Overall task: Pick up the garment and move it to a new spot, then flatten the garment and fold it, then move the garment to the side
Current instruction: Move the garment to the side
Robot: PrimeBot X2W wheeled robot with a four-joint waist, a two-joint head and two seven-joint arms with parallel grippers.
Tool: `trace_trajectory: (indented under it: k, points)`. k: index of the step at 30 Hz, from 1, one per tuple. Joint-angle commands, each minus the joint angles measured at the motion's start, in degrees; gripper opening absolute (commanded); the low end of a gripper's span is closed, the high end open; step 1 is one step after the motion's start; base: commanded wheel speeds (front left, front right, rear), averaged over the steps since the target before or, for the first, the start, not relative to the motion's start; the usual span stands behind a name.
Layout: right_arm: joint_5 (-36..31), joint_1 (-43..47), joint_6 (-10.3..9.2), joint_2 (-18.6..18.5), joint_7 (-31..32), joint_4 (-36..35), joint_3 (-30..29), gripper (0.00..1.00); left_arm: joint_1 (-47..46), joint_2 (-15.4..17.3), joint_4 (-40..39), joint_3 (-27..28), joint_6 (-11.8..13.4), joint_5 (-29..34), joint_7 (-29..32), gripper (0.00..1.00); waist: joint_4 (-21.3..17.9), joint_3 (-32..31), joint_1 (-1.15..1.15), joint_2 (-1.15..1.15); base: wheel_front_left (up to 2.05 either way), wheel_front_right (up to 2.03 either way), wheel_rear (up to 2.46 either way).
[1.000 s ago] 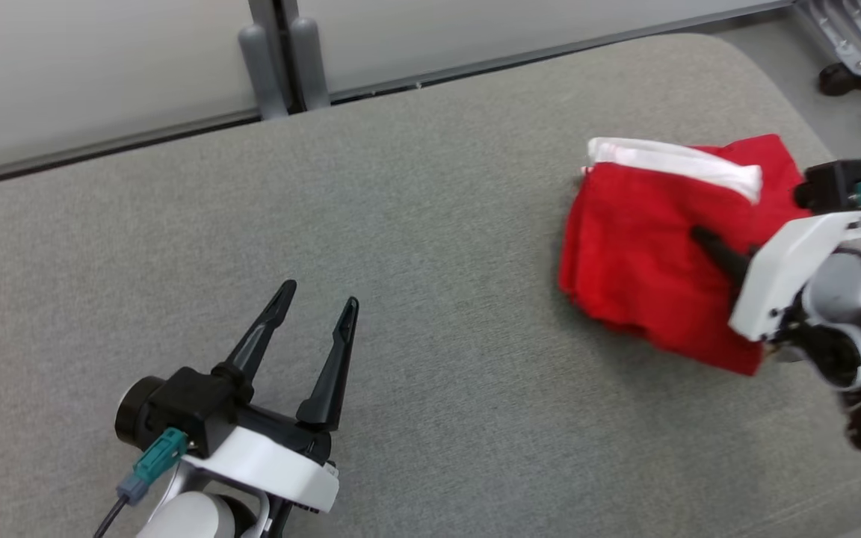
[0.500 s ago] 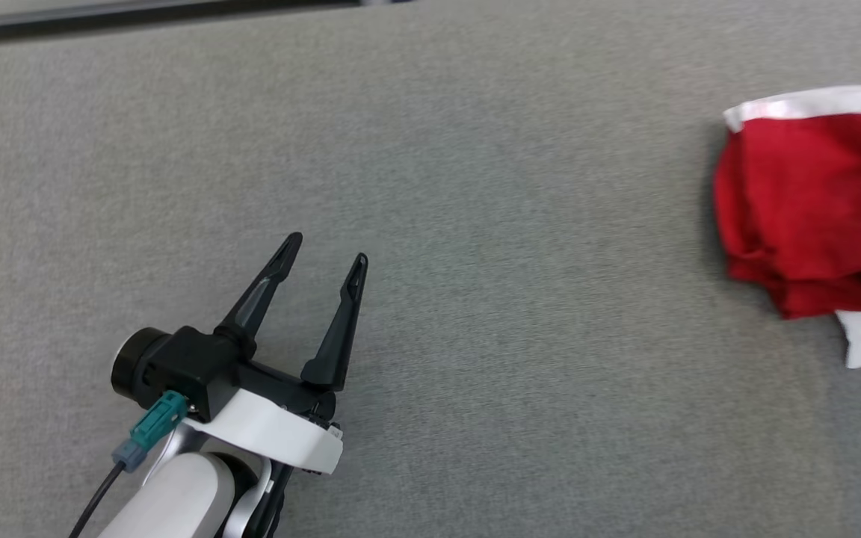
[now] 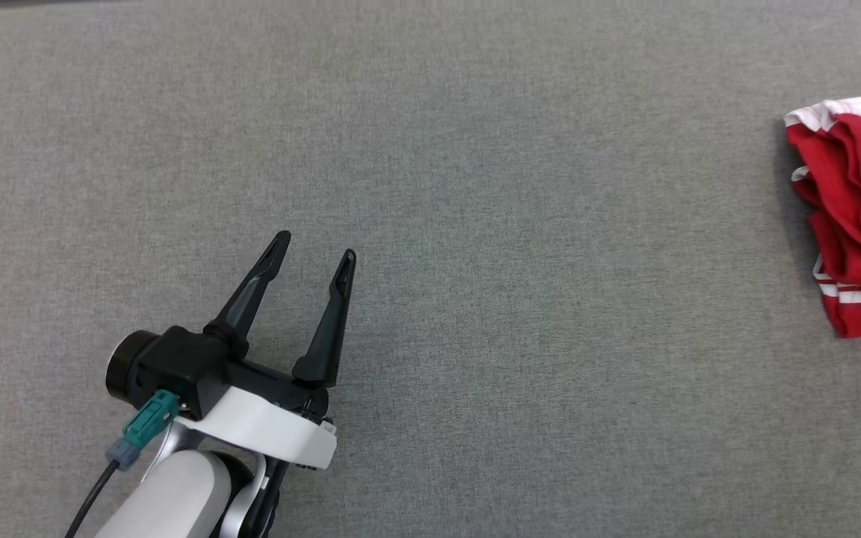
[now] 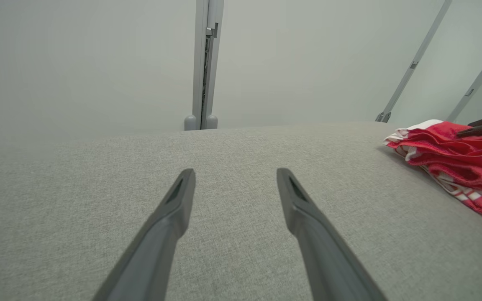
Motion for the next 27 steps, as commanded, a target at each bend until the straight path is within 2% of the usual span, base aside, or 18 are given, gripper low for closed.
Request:
trace_trajectory:
  k: [1,7,12,17,22,27]
  points:
    - [-1.06,-0.72,0.01,0.56,-0.64,1.73,0.27,1.0,0.46,0.27,0.28,0.26,0.19,-0.32,-0.3,1.0,-0.75,-1.75,0.0,0.0,0.0,0.0,0.0]
    - [-5.82,-2.01,0.01,4.2,-3.75,6.93,1.28,1.0,2.65,0.78,0.97,1.14,0.76,-1.36,-1.1,1.0,-2.63,-7.56,0.0,0.0,0.0,0.0,0.0]
    - [-6.69,-1.94,0.01,5.94,-9.33,5.28,1.47,1.0,5.31,0.92,0.57,2.36,1.9,-2.43,-1.84,1.0,-3.53,-12.76,0.0,0.0,0.0,0.0,0.0]
    - [-6.44,0.52,0.01,7.63,-15.4,-0.87,-0.08,1.0,8.36,1.69,-0.67,4.55,3.52,-3.48,-2.66,1.0,-3.62,-17.16,0.0,0.0,0.0,0.0,0.0]
    - [-5.31,5.07,0.01,7.86,-18.5,-6.99,-3.15,1.0,11.14,2.95,-2.45,7.85,5.48,-4.41,-3.2,1.0,-2.93,-20.07,0.0,0.0,0.0,0.0,0.0]
    - [-6.37,14.96,0.01,9.64,-20.62,-15.08,-10.3,1.0,15.21,5.23,-4.28,11.65,7.36,-5.02,-3.6,1.0,-1.96,-23.29,0.0,0.0,0.0,0.0,0.0]
